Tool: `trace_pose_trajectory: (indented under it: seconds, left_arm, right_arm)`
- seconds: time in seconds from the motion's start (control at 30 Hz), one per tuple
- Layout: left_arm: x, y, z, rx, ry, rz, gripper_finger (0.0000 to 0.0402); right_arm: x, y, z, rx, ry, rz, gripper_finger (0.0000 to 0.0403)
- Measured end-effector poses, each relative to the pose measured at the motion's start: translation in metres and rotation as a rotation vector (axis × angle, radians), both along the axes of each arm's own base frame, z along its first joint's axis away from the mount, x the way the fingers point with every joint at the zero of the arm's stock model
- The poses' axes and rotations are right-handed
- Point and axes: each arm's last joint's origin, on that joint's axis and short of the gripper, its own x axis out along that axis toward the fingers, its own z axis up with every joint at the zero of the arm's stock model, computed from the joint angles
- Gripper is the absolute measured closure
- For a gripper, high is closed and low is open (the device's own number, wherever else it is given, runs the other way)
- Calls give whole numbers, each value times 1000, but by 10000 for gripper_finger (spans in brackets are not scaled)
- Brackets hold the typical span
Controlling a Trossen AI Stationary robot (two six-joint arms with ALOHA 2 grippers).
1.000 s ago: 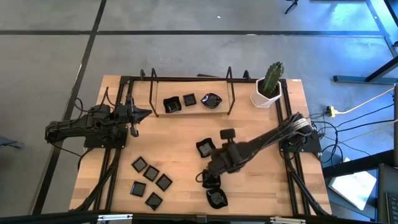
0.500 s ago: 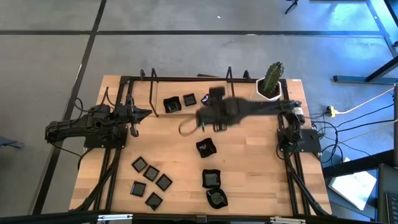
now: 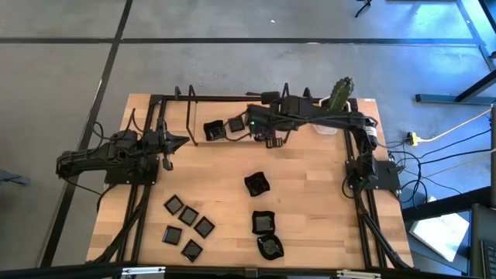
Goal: Pick & Place Mini shaped plates
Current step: Stack the leaf-shaped plate on top of the leaf-shaped plate on the shelf
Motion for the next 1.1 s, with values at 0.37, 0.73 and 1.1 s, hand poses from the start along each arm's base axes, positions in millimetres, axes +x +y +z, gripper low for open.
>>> trace_pose_trajectory:
  seconds: [0.37,0.73,1.1]
  left_arm:
    - [0,0,2,-15,-19,-1,392]
    - [0,0,2,-42,-28,-3,389]
    - [7,3,-17,-103,-72,81,389]
  right_arm:
    - [0,-31,1,113,-73,-8,403]
    - [-3,-32,-1,148,-54,-23,403]
    - [7,-38,2,23,-15,212,403]
